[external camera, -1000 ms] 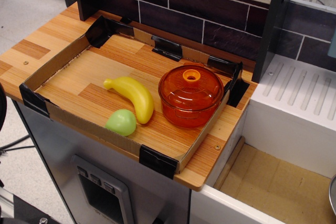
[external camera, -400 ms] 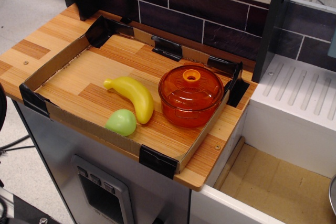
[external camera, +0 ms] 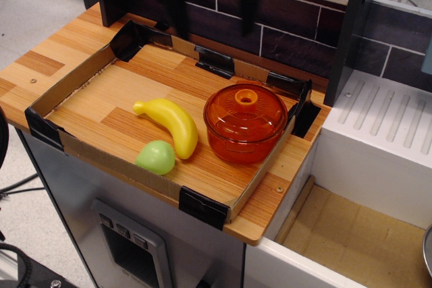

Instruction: Take lid off pot

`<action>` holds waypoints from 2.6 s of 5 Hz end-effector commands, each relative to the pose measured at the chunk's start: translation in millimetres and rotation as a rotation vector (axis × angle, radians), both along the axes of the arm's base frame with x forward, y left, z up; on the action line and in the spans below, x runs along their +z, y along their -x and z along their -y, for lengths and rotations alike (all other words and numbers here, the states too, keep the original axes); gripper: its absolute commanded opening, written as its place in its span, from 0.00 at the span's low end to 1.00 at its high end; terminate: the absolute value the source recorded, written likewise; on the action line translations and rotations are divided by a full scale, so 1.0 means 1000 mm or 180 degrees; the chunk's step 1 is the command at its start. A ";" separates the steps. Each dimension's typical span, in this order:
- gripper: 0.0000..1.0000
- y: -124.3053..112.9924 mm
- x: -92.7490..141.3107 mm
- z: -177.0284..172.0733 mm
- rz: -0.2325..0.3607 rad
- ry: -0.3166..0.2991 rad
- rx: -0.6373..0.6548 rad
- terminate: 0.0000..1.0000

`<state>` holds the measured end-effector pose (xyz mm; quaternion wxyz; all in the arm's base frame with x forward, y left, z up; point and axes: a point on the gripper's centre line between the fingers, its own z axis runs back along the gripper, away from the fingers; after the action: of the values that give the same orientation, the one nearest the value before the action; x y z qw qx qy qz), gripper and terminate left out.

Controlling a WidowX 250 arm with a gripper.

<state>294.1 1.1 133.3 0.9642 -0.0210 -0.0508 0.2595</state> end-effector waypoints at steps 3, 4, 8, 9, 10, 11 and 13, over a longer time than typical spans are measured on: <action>1.00 -0.018 -0.023 0.010 0.0168 -0.0149 0.0064 0.00; 1.00 -0.015 -0.030 0.013 0.0137 -0.0186 0.0023 0.00; 1.00 -0.014 -0.067 0.023 0.0055 -0.0346 -0.0061 0.00; 1.00 -0.015 -0.070 0.021 0.0092 -0.0355 -0.0030 0.00; 0.00 -0.016 -0.062 0.018 0.0087 -0.0285 -0.0033 0.00; 0.00 -0.015 -0.057 0.013 0.0097 -0.0275 -0.0015 0.00; 0.00 -0.017 -0.017 0.014 0.0013 -0.0075 -0.0059 0.00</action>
<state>304.9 -15.5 99.4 0.9670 -0.0046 -0.0235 0.2536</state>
